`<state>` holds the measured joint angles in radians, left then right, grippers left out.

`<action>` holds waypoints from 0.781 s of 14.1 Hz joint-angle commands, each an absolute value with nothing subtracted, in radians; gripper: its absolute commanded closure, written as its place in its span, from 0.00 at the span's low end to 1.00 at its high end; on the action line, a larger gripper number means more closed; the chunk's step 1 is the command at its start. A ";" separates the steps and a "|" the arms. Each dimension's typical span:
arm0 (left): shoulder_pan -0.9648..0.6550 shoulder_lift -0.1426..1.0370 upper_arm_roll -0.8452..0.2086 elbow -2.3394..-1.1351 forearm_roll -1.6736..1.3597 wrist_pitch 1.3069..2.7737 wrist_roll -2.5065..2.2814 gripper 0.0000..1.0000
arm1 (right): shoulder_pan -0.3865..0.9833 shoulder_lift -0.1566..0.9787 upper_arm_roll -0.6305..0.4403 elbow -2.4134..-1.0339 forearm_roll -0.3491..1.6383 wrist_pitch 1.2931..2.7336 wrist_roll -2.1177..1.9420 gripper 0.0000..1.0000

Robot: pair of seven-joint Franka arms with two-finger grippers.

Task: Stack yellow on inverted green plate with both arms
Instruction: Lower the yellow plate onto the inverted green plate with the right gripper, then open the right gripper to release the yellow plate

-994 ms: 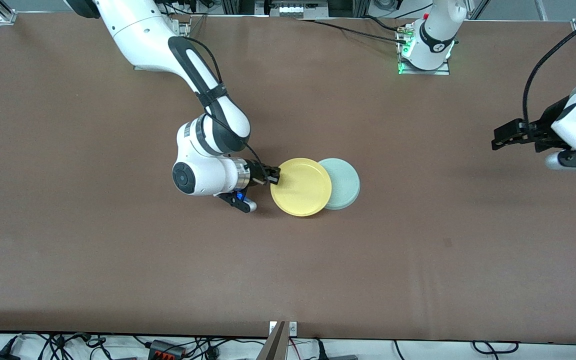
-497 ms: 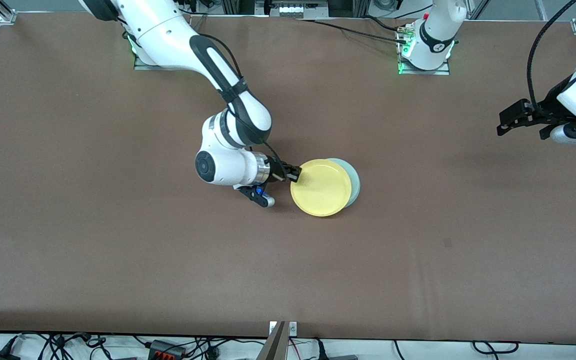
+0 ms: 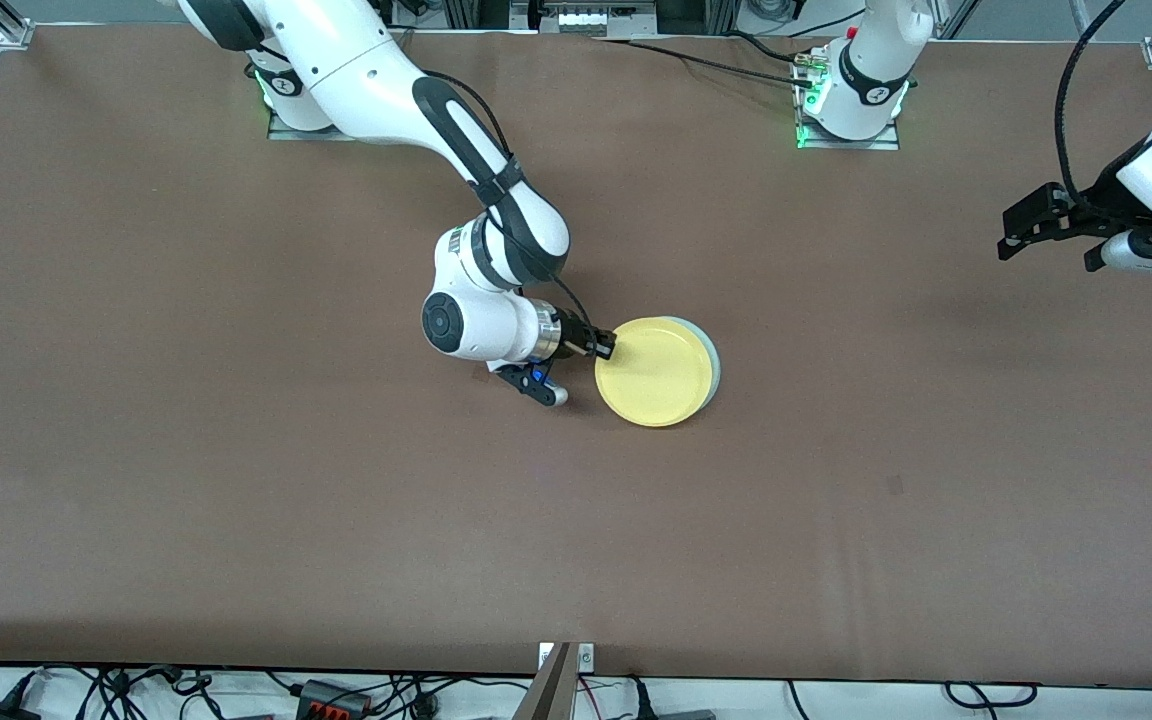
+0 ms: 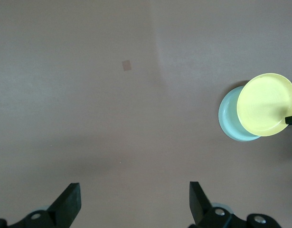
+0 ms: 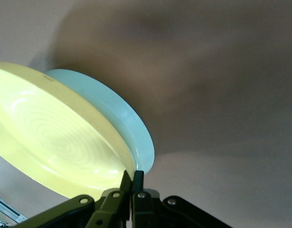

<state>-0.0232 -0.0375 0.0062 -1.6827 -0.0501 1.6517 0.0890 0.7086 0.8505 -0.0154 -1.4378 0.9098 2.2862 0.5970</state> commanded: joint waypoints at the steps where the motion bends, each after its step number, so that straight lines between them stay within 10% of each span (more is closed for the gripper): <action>1: -0.002 -0.064 -0.005 -1.713 -0.032 1.661 0.106 0.00 | 0.733 0.868 -0.025 -1.413 0.959 2.296 0.612 1.00; 11: 0.009 -0.043 -0.080 -1.657 0.032 1.648 0.104 0.00 | 0.755 0.890 -0.026 -1.413 0.969 2.327 0.601 1.00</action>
<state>-0.0083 -0.0474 -0.0751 -1.6802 0.0460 1.6521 0.0889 0.7402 0.8752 -0.0155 -1.4377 0.9509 2.3140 0.5974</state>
